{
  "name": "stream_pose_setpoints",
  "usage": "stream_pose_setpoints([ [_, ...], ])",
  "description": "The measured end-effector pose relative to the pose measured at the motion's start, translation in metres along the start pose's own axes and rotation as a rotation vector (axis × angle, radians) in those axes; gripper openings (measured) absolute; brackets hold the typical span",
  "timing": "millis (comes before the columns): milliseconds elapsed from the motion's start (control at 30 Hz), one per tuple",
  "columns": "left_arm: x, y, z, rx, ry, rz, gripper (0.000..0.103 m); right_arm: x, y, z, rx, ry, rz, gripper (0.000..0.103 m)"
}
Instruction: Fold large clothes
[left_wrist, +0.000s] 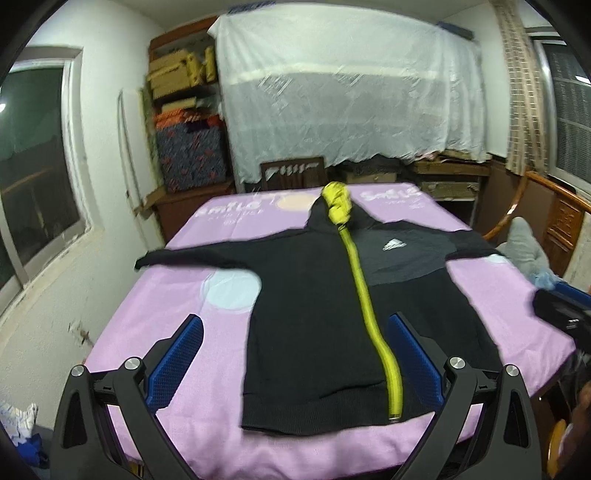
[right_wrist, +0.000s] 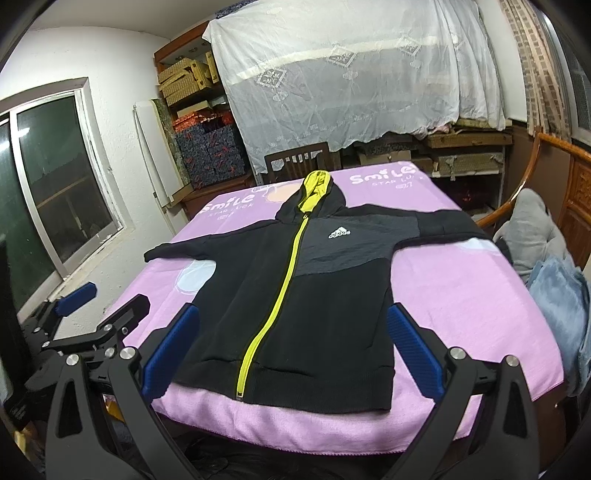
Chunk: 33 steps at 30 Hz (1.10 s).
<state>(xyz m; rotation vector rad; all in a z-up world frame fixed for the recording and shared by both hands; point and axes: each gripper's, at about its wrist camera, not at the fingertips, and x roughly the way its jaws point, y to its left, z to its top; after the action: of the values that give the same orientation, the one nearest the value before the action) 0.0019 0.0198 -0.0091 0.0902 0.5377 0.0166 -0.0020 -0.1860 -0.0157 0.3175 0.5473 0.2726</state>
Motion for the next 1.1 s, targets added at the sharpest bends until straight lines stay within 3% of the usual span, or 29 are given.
stream_pose_setpoints([
  [100, 0.026, 0.026, -0.002, -0.052, 0.090, -0.010, 0.100, 0.006, -0.013, -0.003, 0.016, 0.012, -0.034, 0.099],
  [267, 0.071, 0.071, -0.011, -0.158, 0.232, -0.098, 0.100, 0.035, -0.046, -0.006, 0.090, 0.084, -0.039, 0.099],
  [433, 0.105, 0.082, -0.027, -0.185, 0.319, -0.160, 0.099, 0.073, -0.070, -0.015, 0.118, 0.174, -0.064, 0.099],
  [567, 0.129, 0.068, -0.043, -0.139, 0.394, -0.192, 0.084, 0.102, -0.087, -0.027, 0.125, 0.239, -0.093, 0.098],
  [633, 0.138, 0.064, -0.052, -0.131, 0.428, -0.197, 0.063, 0.112, -0.090, -0.033, 0.114, 0.265, -0.104, 0.084],
  [700, 0.135, 0.059, -0.054, -0.094, 0.396, -0.152, 0.053, 0.125, -0.090, -0.042, 0.077, 0.325, -0.113, 0.043],
  [767, 0.129, 0.055, -0.059, -0.052, 0.379, -0.120, 0.045, 0.127, -0.089, -0.048, 0.055, 0.317, -0.114, 0.032],
  [967, 0.118, 0.054, -0.063, -0.028, 0.375, -0.108, 0.042, 0.120, -0.085, -0.054, -0.002, 0.333, -0.117, 0.023],
  [1033, 0.118, 0.057, -0.059, -0.034, 0.385, -0.116, 0.042, 0.119, -0.081, -0.055, -0.041, 0.343, -0.128, 0.024],
  [1100, 0.115, 0.065, -0.050, -0.047, 0.368, -0.110, 0.045, 0.116, -0.082, -0.050, -0.055, 0.360, -0.140, 0.031],
])
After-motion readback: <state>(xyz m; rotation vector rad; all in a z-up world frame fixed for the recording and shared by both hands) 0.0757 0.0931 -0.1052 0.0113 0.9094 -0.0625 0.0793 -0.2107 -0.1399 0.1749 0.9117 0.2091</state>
